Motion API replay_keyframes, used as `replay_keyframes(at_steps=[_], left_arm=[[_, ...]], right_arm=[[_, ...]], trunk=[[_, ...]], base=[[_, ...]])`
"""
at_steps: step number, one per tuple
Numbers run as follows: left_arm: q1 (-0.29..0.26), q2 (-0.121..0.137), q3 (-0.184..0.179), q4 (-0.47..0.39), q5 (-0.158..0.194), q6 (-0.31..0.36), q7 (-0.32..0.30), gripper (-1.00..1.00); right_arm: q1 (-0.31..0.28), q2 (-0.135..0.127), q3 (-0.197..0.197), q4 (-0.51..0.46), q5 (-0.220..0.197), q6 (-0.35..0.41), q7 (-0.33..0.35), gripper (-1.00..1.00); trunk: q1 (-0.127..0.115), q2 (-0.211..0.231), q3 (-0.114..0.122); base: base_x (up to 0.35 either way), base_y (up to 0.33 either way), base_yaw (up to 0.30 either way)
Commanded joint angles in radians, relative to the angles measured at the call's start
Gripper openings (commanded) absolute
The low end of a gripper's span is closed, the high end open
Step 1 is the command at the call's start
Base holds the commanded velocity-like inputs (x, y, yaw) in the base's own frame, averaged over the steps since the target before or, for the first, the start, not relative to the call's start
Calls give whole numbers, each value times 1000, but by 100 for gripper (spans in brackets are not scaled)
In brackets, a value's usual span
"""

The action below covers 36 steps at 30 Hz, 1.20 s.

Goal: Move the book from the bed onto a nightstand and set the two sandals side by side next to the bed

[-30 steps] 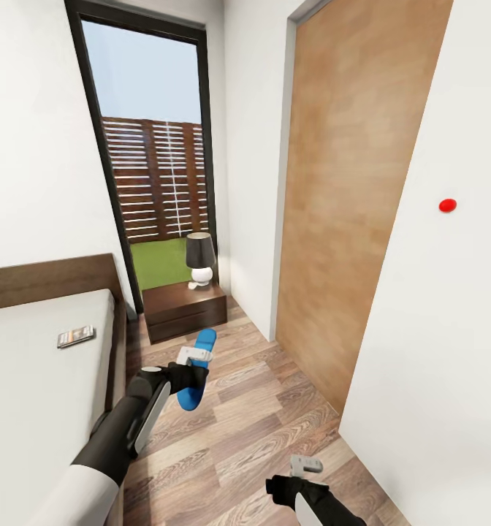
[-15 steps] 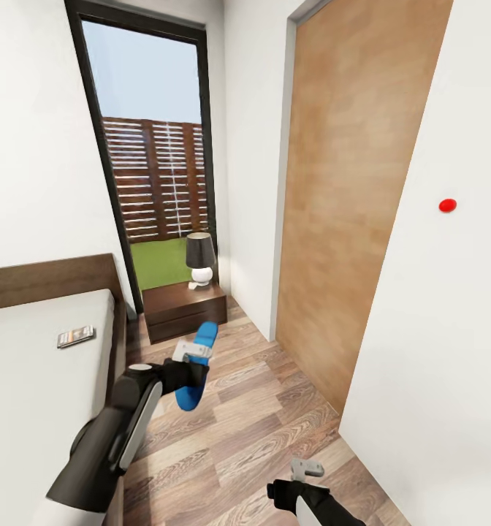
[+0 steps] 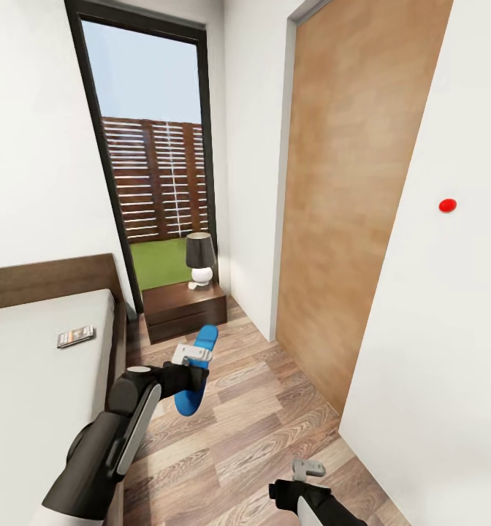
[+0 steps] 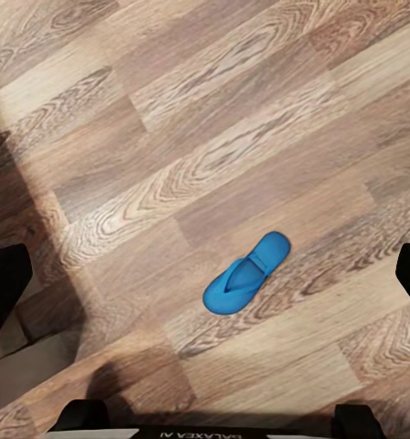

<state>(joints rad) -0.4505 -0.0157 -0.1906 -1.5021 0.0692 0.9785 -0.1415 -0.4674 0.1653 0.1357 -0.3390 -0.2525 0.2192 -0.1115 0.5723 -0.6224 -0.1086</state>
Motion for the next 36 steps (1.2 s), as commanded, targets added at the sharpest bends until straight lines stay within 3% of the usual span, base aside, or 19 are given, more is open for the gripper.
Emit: replay_keyframes(at_steps=[1,20,36], left_arm=[[-1,0,1,-1,7,6,2,-100],[3,1,-4,-10,14,9,-4,-100],[4,1,-6,-12,12,7,-3,-100]], right_arm=[[0,-1,8,-2,-10,5,-8,100],[0,3,8,23,-10,6,-9,100],[0,3,9,23,-8,6,-8,100]], trunk=[[0,-2,-2],[0,-2,-2],[62,-114,-52]], base=[[0,0,0],[0,0,0],[0,0,0]])
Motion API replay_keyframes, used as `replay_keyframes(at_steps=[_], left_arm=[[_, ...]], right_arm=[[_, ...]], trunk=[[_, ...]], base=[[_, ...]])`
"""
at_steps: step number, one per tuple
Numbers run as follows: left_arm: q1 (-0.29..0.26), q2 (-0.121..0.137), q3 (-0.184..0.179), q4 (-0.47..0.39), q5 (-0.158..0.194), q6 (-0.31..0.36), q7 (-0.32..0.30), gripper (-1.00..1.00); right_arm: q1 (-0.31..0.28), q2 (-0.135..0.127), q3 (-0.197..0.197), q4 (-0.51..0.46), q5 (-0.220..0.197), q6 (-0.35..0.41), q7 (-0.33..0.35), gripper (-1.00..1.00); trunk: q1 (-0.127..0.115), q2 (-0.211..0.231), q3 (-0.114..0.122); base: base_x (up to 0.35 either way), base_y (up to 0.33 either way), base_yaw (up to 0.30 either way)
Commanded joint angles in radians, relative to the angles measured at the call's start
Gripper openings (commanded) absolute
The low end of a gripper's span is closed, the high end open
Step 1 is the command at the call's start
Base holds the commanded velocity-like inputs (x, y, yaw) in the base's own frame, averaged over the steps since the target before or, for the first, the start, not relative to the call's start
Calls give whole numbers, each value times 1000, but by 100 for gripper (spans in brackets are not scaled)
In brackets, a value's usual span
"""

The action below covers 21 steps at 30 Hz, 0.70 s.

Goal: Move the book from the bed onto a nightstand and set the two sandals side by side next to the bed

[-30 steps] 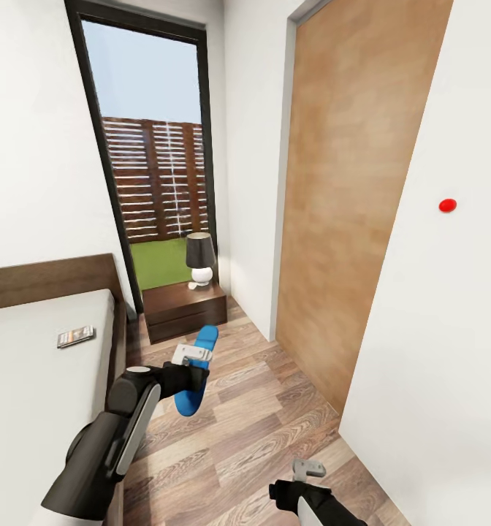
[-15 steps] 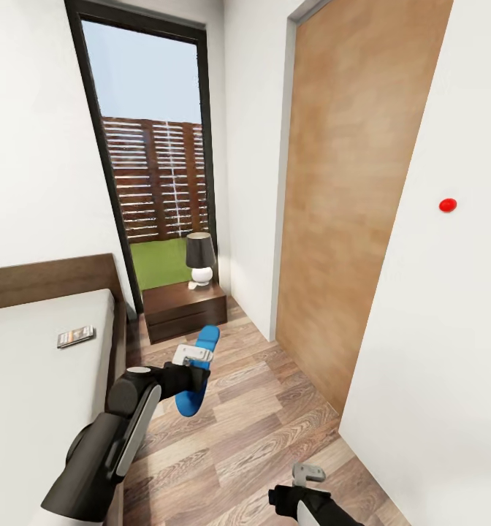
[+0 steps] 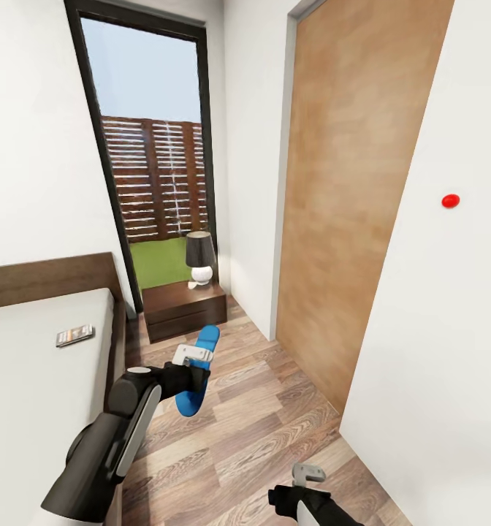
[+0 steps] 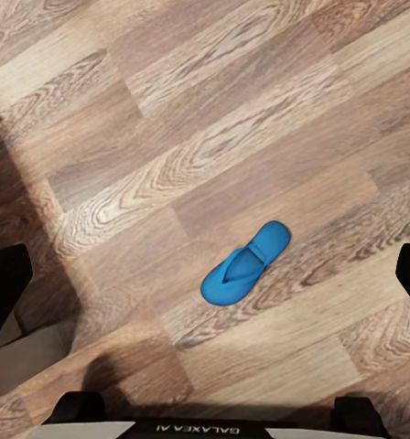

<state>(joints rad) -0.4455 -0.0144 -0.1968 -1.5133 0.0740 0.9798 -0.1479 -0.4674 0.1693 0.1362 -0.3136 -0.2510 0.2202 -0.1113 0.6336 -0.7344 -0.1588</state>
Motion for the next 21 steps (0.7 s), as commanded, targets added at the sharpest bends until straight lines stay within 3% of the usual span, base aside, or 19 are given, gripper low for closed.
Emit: replay_keyframes(at_steps=[1,21], left_arm=[[-1,0,0,-1,7,5,3,-100],[-1,1,0,-2,6,5,5,-100]], right_arm=[[0,-1,8,-2,-10,5,-8,100],[-3,-1,0,-9,-40,14,-17,100]], trunk=[[4,-9,-5],[81,-149,-68]], base=[[0,0,0],[0,0,0]])
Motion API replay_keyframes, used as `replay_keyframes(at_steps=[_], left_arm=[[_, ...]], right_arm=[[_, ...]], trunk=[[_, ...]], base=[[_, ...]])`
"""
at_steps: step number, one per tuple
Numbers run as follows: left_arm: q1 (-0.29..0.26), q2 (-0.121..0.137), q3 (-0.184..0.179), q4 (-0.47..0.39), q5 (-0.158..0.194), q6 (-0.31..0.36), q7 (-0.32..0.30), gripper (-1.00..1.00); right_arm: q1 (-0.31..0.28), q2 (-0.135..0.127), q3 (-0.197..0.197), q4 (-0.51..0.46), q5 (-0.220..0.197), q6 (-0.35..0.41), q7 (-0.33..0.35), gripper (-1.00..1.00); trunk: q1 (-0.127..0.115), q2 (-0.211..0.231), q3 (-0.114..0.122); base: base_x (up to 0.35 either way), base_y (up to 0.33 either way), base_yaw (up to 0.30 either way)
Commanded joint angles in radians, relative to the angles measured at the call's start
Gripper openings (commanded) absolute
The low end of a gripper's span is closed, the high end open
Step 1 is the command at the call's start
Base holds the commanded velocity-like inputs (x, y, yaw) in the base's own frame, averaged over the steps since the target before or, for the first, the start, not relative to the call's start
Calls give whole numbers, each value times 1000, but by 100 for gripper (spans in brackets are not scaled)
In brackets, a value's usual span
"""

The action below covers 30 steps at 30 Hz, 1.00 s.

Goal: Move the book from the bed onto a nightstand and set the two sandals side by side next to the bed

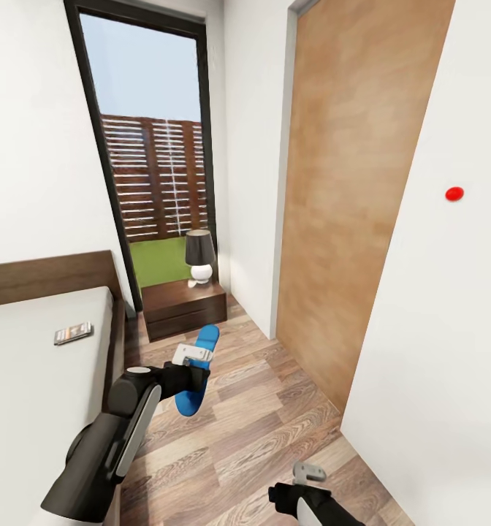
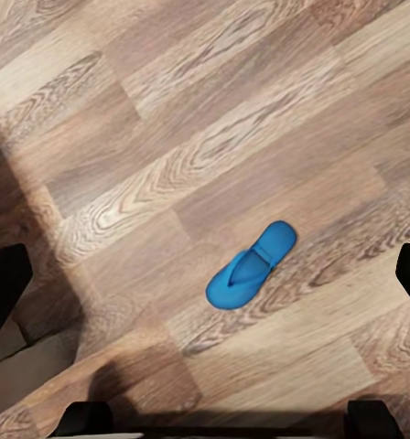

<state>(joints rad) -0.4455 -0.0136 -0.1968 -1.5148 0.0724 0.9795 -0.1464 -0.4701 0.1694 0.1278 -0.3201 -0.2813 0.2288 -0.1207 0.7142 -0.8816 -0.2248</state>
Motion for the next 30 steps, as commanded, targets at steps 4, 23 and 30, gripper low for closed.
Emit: replay_keyframes(at_steps=[4,23,30], left_arm=[[-1,0,0,-1,7,5,4,-100],[-1,0,-1,-1,6,2,4,-100],[-1,2,-1,-1,6,5,3,-100]], right_arm=[[-1,-2,7,2,-50,2,-9,100],[-1,-4,8,15,-72,-4,-10,100],[-1,-4,10,16,-72,-5,-10,100]], trunk=[[16,-29,-14],[88,-162,-74],[115,-211,-96]], base=[[0,0,0],[0,0,0],[0,0,0]])
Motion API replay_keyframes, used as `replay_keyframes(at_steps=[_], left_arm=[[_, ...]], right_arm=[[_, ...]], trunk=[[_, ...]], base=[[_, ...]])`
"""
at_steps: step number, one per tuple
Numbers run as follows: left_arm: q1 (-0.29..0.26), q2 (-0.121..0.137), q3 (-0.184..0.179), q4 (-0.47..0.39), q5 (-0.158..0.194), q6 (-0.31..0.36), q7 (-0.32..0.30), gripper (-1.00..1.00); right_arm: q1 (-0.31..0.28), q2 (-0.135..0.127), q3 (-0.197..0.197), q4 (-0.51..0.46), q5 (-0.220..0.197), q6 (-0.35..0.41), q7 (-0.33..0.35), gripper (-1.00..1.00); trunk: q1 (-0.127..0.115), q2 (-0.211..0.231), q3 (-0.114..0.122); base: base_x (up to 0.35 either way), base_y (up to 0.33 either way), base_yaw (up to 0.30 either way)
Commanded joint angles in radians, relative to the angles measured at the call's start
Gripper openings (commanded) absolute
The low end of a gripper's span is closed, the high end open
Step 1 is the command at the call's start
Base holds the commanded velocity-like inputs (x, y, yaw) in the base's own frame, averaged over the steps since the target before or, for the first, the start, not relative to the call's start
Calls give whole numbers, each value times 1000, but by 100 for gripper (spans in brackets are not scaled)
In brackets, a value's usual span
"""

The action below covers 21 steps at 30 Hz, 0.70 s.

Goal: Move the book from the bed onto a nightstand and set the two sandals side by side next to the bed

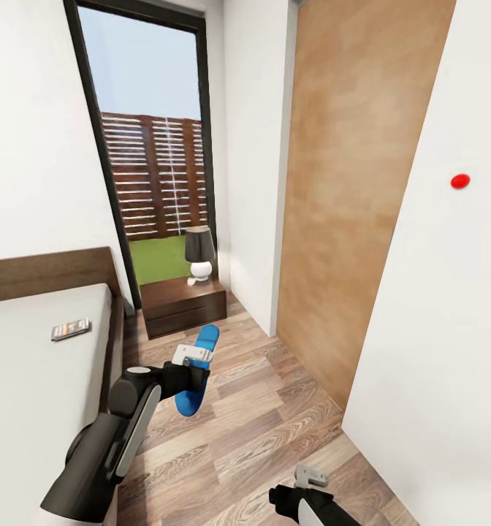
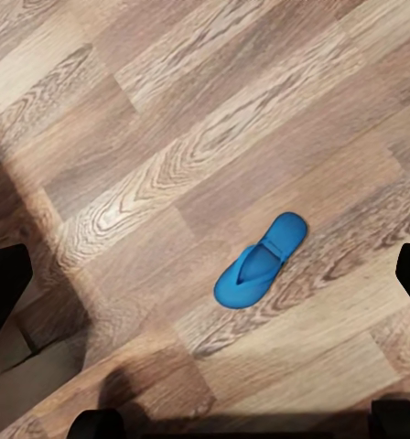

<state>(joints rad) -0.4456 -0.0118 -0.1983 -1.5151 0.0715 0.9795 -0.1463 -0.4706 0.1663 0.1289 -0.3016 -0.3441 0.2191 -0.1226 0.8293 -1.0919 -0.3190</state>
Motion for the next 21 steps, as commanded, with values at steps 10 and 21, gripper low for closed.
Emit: replay_keyframes(at_steps=[10,21], left_arm=[[-1,0,0,0,8,6,2,-100],[-1,-1,0,5,8,0,2,-100]], right_arm=[[0,-2,11,-2,-10,-71,-7,100],[0,-2,15,-1,-4,-90,-3,100]], trunk=[[39,-71,-33],[81,-148,-67]], base=[[0,0,0],[0,0,0]])
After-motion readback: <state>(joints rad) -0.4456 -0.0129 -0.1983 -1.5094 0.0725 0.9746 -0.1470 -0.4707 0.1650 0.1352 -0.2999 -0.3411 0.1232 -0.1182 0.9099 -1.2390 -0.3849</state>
